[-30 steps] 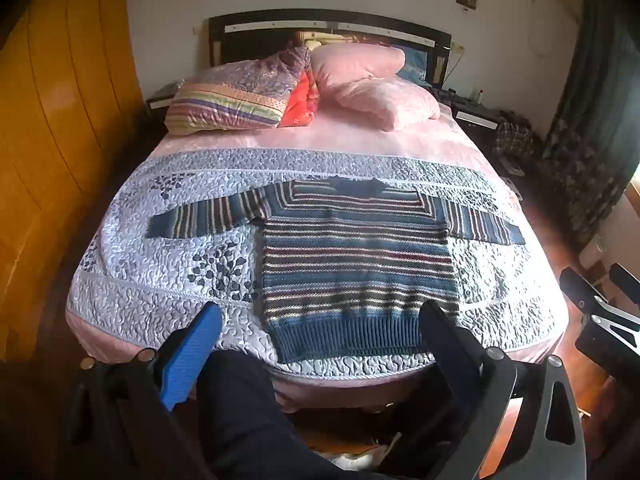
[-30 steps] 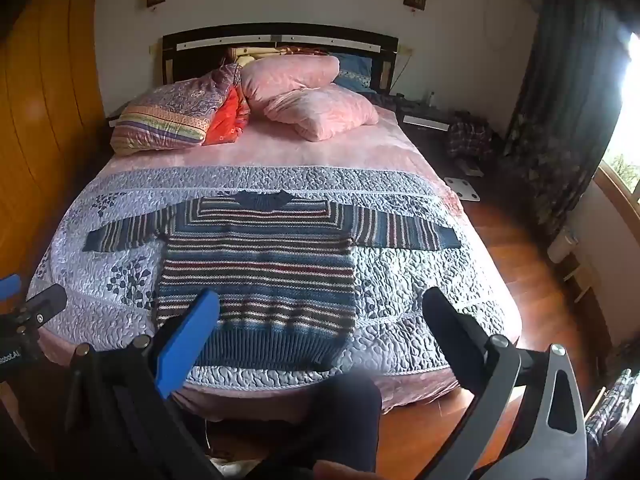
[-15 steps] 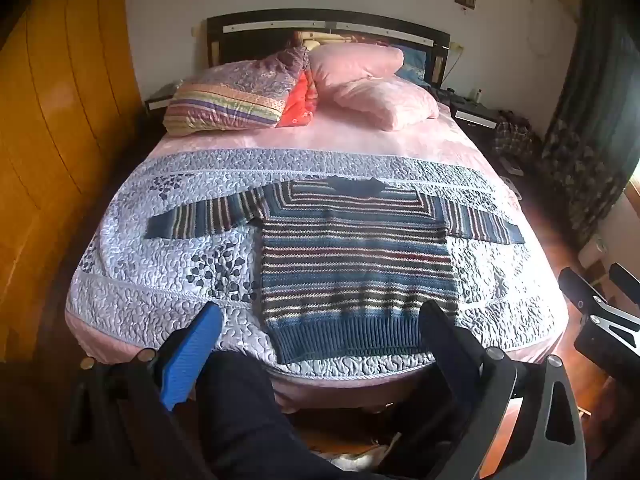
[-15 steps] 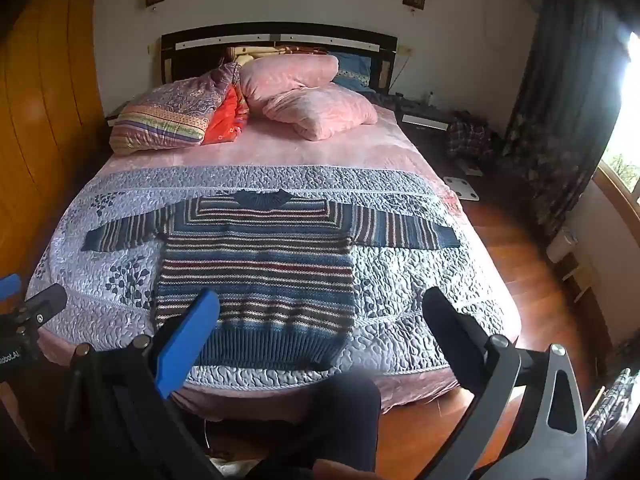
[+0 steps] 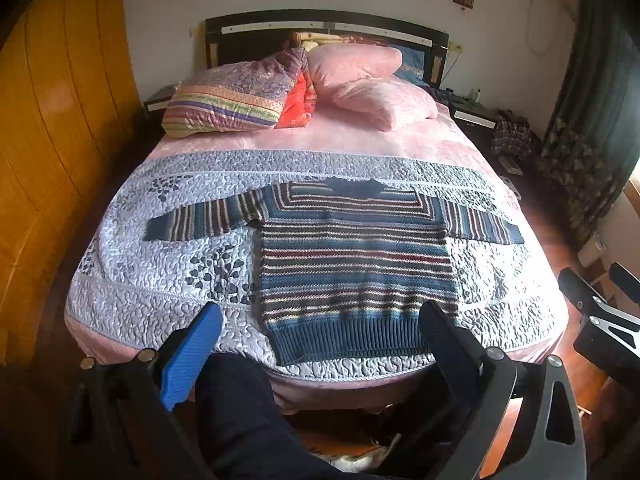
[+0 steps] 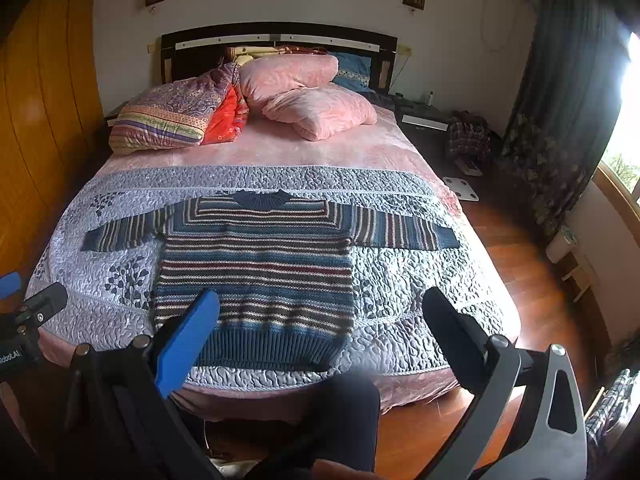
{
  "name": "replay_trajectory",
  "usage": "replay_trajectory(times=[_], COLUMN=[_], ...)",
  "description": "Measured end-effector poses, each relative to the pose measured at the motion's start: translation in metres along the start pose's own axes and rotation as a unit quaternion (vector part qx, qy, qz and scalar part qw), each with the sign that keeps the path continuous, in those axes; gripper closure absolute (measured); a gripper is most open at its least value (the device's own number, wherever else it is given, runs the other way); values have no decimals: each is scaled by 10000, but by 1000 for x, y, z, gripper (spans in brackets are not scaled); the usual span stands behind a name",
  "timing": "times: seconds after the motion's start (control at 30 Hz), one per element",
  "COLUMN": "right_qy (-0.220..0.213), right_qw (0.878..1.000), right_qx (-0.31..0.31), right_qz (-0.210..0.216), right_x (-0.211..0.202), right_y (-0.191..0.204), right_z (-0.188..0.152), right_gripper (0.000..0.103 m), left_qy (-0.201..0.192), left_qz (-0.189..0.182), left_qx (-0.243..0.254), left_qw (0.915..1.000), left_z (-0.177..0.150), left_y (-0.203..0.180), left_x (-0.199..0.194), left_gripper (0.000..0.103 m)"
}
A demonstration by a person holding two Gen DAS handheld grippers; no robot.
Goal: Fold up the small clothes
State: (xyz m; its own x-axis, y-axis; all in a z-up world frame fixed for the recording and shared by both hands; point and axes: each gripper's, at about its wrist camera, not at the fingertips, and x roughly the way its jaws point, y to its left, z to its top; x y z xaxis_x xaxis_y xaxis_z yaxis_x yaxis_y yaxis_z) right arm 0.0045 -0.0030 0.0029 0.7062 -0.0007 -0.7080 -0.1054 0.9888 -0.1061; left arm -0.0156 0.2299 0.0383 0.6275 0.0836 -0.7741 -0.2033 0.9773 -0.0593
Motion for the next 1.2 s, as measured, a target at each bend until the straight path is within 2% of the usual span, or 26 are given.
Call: replay_trajectory(times=[1.2], right_qy=[-38], right_qw=[10000], right_qx=[6], right_qz=[-37], right_x=[-2], right_y=[-1], right_z=[1], right_gripper=[3], left_qy=[-30], left_qz=[-4], left_qx=[22], left_qw=[10000], left_z=[7], left_y=[-2], left_x=[-3], left_gripper=[4])
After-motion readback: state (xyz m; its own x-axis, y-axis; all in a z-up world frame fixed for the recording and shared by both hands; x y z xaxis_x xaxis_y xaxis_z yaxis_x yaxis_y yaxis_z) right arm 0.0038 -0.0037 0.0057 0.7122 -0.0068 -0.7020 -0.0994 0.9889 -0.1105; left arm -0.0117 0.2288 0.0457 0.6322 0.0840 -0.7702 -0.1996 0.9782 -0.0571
